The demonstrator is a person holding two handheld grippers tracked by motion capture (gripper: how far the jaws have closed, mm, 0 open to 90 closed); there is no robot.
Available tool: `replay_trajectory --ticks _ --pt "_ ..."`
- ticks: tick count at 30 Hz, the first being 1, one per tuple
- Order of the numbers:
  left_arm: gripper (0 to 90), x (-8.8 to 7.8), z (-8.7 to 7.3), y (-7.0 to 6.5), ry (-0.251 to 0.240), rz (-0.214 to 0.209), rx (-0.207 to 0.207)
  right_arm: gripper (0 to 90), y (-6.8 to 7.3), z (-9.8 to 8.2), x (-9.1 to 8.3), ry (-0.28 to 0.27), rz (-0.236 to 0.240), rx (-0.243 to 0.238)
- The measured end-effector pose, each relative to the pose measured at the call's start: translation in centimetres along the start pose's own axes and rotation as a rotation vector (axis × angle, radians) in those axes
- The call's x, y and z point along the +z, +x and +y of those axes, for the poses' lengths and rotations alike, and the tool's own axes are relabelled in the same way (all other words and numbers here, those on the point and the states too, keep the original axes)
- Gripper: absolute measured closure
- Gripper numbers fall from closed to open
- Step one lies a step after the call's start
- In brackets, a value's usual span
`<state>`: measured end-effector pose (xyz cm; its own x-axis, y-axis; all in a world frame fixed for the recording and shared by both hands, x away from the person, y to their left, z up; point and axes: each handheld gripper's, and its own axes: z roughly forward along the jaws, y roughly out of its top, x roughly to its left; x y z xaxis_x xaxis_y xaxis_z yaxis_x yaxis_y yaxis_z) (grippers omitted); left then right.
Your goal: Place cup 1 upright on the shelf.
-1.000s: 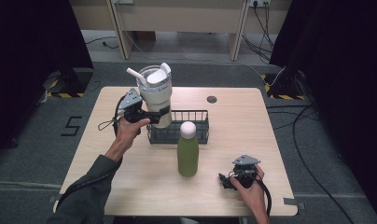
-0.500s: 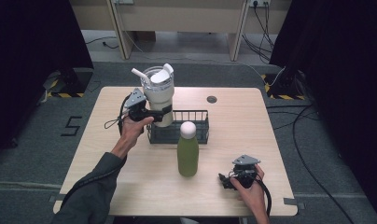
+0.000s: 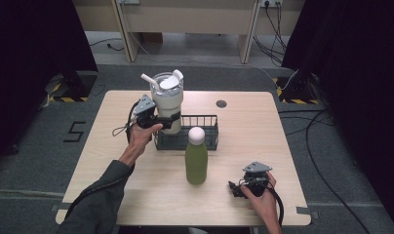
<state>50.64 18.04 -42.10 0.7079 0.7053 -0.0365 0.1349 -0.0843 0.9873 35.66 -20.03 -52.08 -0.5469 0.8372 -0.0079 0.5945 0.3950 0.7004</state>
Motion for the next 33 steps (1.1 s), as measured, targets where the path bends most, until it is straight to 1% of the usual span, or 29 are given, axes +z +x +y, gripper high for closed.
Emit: replay_trajectory --ticks 5,11,14,16,17,21,24,33 --pt "9.9 0.4 -0.9 0.0 0.012 0.003 -0.011 0.3 0.0 0.0 0.0 0.0 0.0 0.0" --pt "9.9 0.6 -1.6 0.0 0.023 0.006 -0.004 0.3 0.0 0.0 0.0 0.0 0.0 0.0" --pt "9.9 0.7 -2.4 -0.1 0.04 0.01 -0.005 0.3 0.0 0.0 0.0 0.0 0.0 0.0" --pt "9.9 0.7 -2.6 -0.1 0.043 0.012 -0.004 0.3 0.0 0.0 0.0 0.0 0.0 0.0" --pt "9.8 0.6 -2.7 -0.1 0.03 0.012 -0.007 0.3 0.0 0.0 0.0 0.0 0.0 0.0" --pt "9.9 0.5 -2.8 0.0 0.031 0.007 -0.007 0.3 0.0 0.0 0.0 0.0 0.001 -0.002" --pt "9.8 0.3 -3.1 0.0 0.021 0.004 -0.004 0.3 0.0 0.0 0.0 0.001 0.002 -0.002" --pt "9.7 0.0 -3.4 -0.2 0.009 0.003 0.021 0.3 0.0 0.0 0.0 -0.001 0.002 -0.007"
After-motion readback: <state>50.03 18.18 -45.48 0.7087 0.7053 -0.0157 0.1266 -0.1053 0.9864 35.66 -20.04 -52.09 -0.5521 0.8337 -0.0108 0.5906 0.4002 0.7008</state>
